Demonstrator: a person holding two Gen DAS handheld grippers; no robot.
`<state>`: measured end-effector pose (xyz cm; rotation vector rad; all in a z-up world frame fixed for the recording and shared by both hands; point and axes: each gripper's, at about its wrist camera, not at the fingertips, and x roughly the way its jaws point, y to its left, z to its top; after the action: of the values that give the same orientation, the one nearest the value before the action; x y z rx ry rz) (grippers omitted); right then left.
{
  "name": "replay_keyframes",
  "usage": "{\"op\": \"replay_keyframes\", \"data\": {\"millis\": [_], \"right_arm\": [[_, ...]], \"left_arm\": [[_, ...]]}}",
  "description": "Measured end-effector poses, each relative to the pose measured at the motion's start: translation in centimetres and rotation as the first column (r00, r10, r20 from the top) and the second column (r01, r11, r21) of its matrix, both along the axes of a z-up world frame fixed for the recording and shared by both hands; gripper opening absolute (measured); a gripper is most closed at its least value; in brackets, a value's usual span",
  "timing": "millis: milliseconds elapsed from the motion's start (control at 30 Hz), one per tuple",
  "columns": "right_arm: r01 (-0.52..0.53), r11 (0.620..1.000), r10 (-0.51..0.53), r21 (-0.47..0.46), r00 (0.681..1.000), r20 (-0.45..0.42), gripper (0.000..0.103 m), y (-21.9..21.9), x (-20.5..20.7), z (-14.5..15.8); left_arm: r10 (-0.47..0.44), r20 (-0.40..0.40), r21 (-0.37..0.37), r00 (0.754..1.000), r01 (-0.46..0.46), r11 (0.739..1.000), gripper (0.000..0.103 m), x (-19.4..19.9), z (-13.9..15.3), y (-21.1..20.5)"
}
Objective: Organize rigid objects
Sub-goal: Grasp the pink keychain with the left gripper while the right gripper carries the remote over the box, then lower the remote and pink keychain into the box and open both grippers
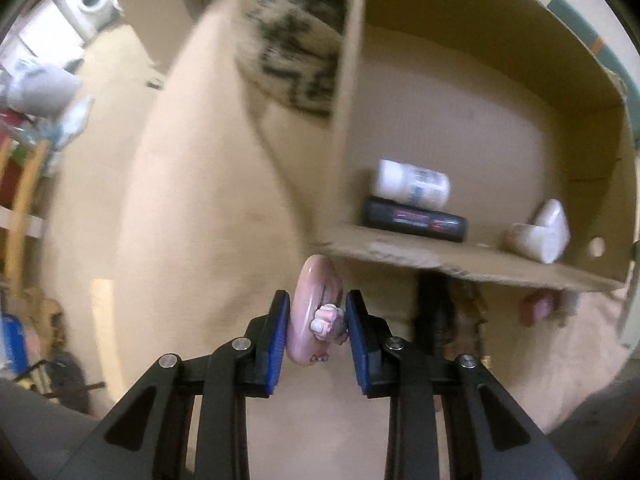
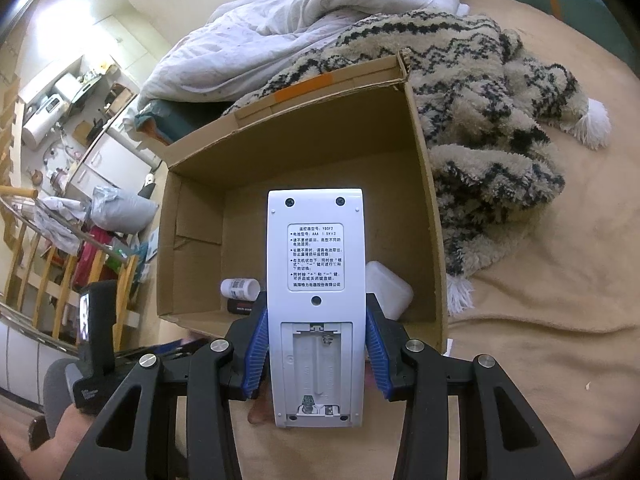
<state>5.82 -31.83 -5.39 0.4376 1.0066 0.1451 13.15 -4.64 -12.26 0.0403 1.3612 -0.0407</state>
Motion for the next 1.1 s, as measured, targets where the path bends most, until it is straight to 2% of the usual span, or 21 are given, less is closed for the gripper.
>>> {"op": "replay_keyframes", "data": {"millis": [133,267,500,633,767,1100], "right_arm": [[-0.004,1.000,0.004,-0.008,1.000,0.008,0.046,0.2,-0.2,0.1],[-0.008,1.000,0.008,-0.013,1.000,0.024,0.046,0.2,-0.4,0.5],[-0.022,1.000,0.024,-0.019,0.997,0.080,0.046,0.2,0.1,1.7],[-0.034,0.999,0.038,-0.036,0.993,0.109,0.046,0.2,1.1,2.4],[-0.028,0.998,0.033,-0.048,0.993,0.113,0.046,-0.1,2.7,2.3],[-0.055,0.994,0.062,-0.090,0.994,0.088,0.046,0.8,6.3,0.9]], "left_arm": [[0.011,0.047,0.043,0.999,-0.013,0.999,0.026,-0.3,1.1,0.8],[0.021,0.129,0.045,0.991,-0.027,0.999,0.026,-1.0,3.5,1.3],[-0.006,0.317,0.058,0.948,-0.013,0.998,0.026,-2.5,10.0,0.2],[-0.032,0.379,0.067,0.925,0.006,0.998,0.026,-1.8,12.6,-0.8],[-0.048,0.384,0.069,0.922,0.023,0.997,0.026,0.0,13.4,-2.2],[-0.093,0.359,0.089,0.929,0.065,0.994,0.026,3.5,11.8,-6.2]]}}
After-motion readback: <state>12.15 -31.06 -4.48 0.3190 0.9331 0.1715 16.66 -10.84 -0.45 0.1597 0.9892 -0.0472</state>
